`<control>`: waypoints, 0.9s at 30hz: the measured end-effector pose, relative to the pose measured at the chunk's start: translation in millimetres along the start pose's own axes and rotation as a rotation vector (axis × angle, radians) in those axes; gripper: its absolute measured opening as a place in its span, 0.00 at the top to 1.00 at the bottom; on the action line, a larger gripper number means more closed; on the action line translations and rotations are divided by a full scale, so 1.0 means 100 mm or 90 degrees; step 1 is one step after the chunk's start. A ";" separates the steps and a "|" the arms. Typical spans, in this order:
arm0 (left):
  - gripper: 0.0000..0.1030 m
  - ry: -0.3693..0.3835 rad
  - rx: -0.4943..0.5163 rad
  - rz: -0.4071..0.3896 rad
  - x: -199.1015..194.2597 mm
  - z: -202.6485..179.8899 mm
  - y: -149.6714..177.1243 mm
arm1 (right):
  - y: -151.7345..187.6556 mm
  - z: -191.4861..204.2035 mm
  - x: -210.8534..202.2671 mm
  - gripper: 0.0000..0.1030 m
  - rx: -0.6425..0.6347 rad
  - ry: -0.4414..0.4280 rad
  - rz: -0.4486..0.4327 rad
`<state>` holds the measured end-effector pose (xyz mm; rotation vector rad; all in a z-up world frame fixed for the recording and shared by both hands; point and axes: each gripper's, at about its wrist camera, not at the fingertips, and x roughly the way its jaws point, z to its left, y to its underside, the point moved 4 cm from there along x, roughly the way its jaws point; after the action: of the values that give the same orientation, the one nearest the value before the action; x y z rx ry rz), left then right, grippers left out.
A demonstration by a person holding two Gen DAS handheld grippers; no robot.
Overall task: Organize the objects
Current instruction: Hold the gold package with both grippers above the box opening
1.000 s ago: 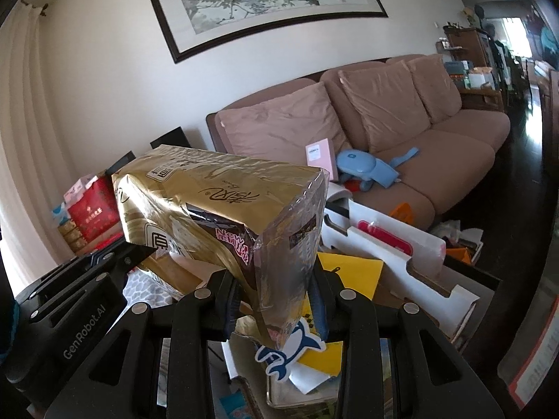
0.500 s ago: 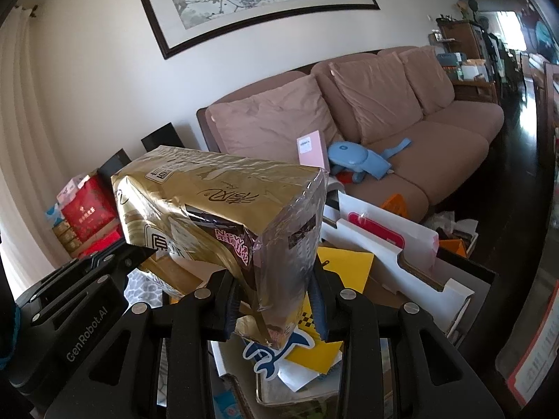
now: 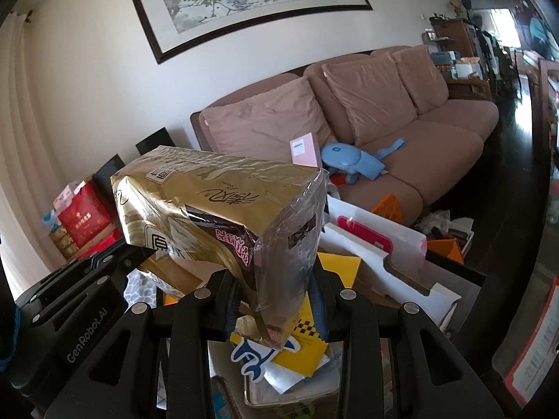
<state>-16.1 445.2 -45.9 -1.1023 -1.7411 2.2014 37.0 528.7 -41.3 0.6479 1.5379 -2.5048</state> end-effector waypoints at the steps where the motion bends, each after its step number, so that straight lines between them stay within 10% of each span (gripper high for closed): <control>1: 0.94 0.001 0.000 -0.001 0.01 -0.01 0.00 | 0.00 -0.01 0.00 0.67 0.002 0.002 0.000; 27: 0.94 0.008 0.002 0.006 0.09 -0.13 -0.02 | -0.04 -0.13 -0.03 0.67 0.006 0.026 -0.010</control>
<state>-15.4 460.6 -48.8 -1.1235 -1.7305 2.1959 42.0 541.8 -41.5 0.6954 1.5507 -2.5268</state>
